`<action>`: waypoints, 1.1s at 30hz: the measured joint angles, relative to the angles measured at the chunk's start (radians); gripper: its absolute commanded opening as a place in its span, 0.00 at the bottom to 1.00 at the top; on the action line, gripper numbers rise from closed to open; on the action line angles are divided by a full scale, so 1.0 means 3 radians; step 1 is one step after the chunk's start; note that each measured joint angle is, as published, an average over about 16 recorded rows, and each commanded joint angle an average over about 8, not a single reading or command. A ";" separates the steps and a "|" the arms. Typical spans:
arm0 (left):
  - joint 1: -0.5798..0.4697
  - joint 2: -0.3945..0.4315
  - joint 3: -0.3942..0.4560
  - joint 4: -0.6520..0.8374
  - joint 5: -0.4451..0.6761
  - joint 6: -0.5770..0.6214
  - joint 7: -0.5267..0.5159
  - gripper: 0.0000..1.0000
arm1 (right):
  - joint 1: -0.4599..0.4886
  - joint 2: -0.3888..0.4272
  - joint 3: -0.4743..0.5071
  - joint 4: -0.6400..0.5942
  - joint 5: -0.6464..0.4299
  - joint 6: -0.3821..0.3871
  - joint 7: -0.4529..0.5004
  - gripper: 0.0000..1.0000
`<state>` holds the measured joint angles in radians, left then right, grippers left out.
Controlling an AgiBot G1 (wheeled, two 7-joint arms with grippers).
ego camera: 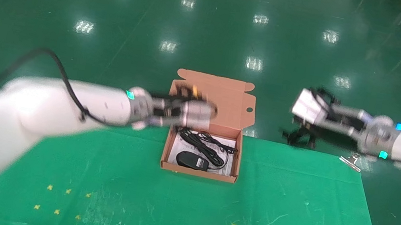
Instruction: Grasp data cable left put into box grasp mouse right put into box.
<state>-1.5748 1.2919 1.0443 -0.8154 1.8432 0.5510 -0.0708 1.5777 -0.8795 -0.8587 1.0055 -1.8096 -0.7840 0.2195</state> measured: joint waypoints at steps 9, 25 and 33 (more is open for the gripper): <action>-0.0086 -0.0175 -0.0188 -0.0143 -0.0137 0.0014 -0.0116 1.00 | 0.0198 -0.0013 0.0004 0.0050 -0.0072 -0.0163 -0.0137 1.00; 0.0333 -0.0705 -0.0786 -0.0507 -0.1029 0.0778 -0.0192 1.00 | -0.0213 0.0195 0.0445 0.0258 0.0767 -0.0710 -0.0142 1.00; 0.0580 -0.0994 -0.1112 -0.0702 -0.1524 0.1216 -0.0229 1.00 | -0.0475 0.0320 0.0711 0.0378 0.1275 -0.1008 -0.0136 1.00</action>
<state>-1.4009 0.9937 0.7106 -1.0260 1.3859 0.9158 -0.1394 1.4352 -0.7834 -0.6453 1.1189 -1.4272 -1.0864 0.1788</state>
